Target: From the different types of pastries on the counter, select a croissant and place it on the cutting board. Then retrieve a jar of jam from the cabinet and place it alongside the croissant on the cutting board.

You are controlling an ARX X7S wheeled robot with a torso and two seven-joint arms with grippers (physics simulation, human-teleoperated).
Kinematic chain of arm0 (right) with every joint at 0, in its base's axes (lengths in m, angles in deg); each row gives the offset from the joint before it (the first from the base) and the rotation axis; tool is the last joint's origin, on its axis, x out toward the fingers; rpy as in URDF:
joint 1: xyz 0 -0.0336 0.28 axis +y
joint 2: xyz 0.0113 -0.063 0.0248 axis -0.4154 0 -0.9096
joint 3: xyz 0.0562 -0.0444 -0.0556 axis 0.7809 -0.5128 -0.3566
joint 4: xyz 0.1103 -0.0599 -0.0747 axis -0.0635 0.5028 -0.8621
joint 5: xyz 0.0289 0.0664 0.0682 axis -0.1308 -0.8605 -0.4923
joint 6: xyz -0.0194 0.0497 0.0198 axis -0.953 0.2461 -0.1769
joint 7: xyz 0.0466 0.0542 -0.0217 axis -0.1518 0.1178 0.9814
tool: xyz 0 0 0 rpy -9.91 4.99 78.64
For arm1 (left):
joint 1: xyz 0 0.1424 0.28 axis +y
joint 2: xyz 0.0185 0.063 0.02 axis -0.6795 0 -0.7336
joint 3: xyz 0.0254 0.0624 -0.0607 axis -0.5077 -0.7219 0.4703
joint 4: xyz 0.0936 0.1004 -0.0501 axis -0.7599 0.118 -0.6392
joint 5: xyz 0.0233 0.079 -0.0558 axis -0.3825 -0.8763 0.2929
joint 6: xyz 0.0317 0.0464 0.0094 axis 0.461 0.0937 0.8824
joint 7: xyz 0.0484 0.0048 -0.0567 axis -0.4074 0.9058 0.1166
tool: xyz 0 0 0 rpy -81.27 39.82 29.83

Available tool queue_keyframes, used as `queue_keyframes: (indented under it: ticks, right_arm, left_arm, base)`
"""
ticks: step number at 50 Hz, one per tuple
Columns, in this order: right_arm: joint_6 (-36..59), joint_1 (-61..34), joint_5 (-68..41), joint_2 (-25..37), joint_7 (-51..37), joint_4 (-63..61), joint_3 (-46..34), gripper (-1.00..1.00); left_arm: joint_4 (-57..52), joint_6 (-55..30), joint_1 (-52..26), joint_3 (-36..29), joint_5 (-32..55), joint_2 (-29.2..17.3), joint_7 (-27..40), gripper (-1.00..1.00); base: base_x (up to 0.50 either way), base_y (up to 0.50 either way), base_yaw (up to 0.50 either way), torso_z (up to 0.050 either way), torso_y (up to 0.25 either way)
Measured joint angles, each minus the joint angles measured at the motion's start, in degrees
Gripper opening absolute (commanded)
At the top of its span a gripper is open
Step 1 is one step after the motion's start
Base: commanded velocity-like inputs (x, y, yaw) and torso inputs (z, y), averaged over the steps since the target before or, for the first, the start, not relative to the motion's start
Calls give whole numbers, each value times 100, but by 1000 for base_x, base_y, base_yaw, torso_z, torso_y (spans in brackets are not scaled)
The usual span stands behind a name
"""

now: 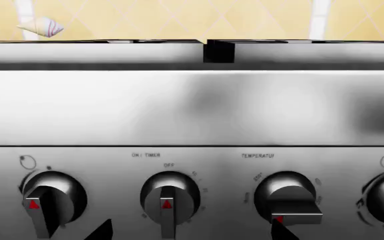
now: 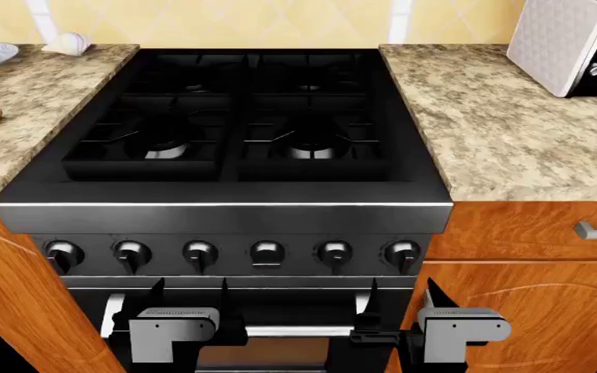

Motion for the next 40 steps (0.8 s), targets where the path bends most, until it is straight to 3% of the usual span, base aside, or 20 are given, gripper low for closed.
queue_keyframes:
  ticks: [12, 40]
  right_arm:
    - [7, 59, 50, 163, -190, 51, -207, 100]
    - [-11, 115, 57, 422, -586, 59, -603, 100]
  left_arm:
    - [10, -76, -71, -160, 134, -121, 200, 100]
    - [11, -92, -163, -472, 434, -411, 570, 100]
  base:
    - [0, 0, 0, 0, 0]
    - [16, 497, 0, 0, 0]
